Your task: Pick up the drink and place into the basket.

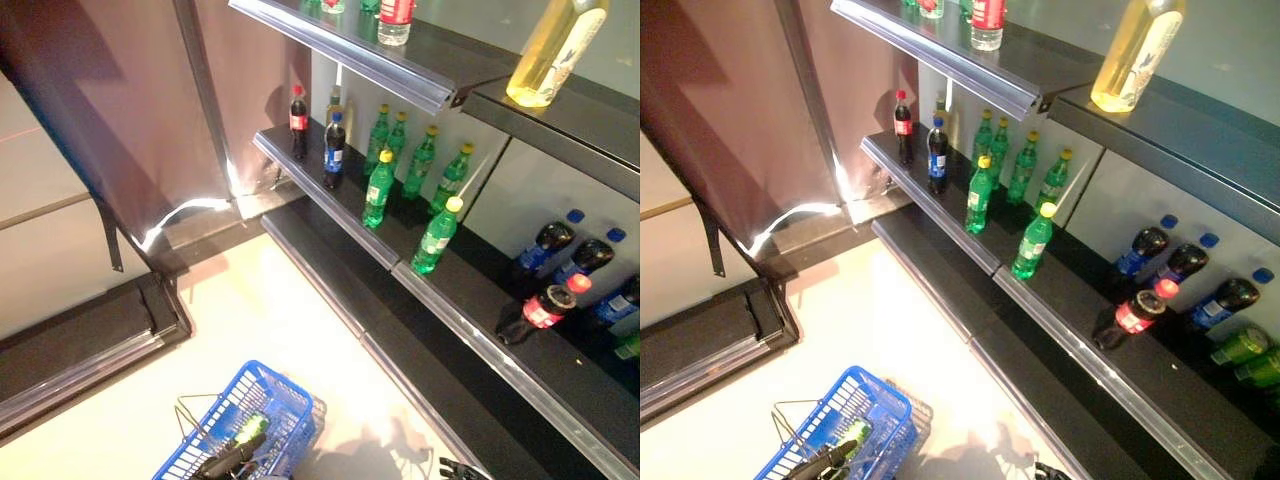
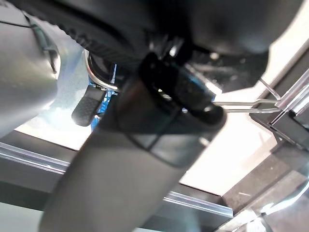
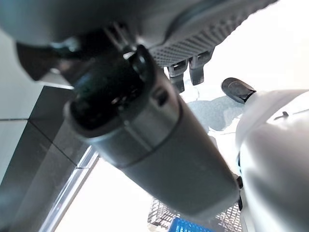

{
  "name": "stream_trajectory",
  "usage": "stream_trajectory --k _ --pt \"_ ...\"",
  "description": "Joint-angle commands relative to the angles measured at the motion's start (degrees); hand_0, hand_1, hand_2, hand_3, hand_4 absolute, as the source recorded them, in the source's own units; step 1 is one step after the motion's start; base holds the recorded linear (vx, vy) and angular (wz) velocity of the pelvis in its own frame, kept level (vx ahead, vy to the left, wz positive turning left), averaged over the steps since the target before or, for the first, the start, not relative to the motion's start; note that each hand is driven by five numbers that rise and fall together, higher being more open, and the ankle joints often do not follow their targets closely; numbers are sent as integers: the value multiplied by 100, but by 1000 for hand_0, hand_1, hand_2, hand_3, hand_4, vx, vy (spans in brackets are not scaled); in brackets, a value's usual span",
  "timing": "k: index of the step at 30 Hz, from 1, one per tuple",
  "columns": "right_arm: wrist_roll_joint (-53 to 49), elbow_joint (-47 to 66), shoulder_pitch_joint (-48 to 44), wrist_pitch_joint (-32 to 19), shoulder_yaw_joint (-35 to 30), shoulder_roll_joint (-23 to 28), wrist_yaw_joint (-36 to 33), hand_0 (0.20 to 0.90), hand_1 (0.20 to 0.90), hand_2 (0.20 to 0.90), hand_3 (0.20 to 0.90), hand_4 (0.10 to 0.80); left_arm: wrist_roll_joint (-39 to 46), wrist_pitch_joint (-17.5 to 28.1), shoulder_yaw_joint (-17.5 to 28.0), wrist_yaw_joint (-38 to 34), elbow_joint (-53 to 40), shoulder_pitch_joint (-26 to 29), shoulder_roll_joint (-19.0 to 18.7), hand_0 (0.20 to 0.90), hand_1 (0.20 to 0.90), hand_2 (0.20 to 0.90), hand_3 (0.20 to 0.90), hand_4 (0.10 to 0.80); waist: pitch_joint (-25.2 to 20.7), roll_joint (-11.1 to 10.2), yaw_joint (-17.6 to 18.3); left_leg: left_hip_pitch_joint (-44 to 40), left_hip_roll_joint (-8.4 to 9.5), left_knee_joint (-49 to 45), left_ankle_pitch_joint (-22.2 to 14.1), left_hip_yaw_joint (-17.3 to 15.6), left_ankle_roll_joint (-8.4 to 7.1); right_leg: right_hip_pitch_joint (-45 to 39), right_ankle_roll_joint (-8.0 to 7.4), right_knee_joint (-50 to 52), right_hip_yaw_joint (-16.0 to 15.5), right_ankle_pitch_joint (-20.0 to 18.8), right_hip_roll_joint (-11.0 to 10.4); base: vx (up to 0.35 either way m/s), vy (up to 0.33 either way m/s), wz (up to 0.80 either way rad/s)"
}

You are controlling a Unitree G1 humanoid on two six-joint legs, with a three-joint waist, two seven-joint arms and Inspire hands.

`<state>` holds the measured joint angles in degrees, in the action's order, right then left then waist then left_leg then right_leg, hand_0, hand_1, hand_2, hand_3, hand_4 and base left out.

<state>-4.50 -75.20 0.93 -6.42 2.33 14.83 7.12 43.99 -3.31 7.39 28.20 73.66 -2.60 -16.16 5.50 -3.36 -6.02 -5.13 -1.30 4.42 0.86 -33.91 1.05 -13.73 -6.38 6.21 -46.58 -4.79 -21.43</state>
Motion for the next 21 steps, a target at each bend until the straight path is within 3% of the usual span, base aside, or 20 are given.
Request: stream_trajectory --k 1,3,4,5,7,8,12,13,18,21 --pt "-111 -163 -245 -119 -209 314 -17 900 900 900 900 800 50 203 -211 601 -341 264 86 300 300 300 200 100 -86 338 -133 -150 226 58 -289 114 129 312 -420 808 363 -312 50 104 268 49" --pt "-145 -121 -197 -151 -283 319 3 900 900 900 900 800 59 169 -272 535 -382 368 16 300 300 300 200 100 -54 382 -49 -195 330 58 -368 303 231 537 -561 1568 684 -573 -235 117 257 49" --pt "-167 -79 -188 -131 -275 324 26 900 900 900 900 800 93 147 -309 492 -417 404 -12 300 300 300 200 100 -32 406 37 -224 361 58 -418 408 285 759 -583 1914 991 -618 -270 91 176 59" --pt "-220 -78 -185 -148 -255 324 33 900 900 900 900 800 176 122 -392 463 -438 449 -31 300 300 300 200 100 -4 412 117 -236 385 58 -464 546 321 998 -556 2053 1294 -596 -192 87 122 68" --pt "-382 -110 -178 -178 -227 318 35 900 900 900 900 800 236 97 -591 424 -431 562 -53 300 300 300 200 100 72 428 255 -307 394 58 -498 824 307 1407 -436 2025 1585 -455 36 125 56 73" --pt "-444 -109 -172 -157 -223 305 23 900 900 900 900 800 207 99 -648 432 -418 589 -49 300 300 300 200 100 112 436 299 -349 394 58 -503 948 271 1547 -400 1941 1600 -420 93 163 15 74" --pt "-539 -105 -122 -156 -210 267 12 900 900 900 900 800 153 91 -740 455 -422 596 -67 300 300 300 200 100 260 368 490 -528 493 58 -591 1229 164 2020 -489 1355 1633 -619 278 191 -17 77" --pt "-582 -107 -89 -135 -196 253 -6 900 900 900 900 800 145 87 -803 499 -413 585 -93 300 300 300 200 100 317 314 577 -584 569 58 -602 1423 139 2210 -514 948 1765 -682 522 291 -42 73" --pt "-669 -146 -102 -30 -209 255 -100 900 900 900 900 800 181 146 -1018 609 -294 618 -84 300 300 300 200 100 461 274 846 -825 735 54 -730 2158 186 2732 -491 235 2388 -829 1064 370 -43 104" --pt "-773 -249 -16 -84 -269 234 -147 900 900 900 900 800 -48 210 -1065 729 -248 628 -30 300 300 300 200 100 415 195 1035 -927 857 -103 -863 2522 258 2759 -296 -82 2752 -821 1369 415 -128 118"
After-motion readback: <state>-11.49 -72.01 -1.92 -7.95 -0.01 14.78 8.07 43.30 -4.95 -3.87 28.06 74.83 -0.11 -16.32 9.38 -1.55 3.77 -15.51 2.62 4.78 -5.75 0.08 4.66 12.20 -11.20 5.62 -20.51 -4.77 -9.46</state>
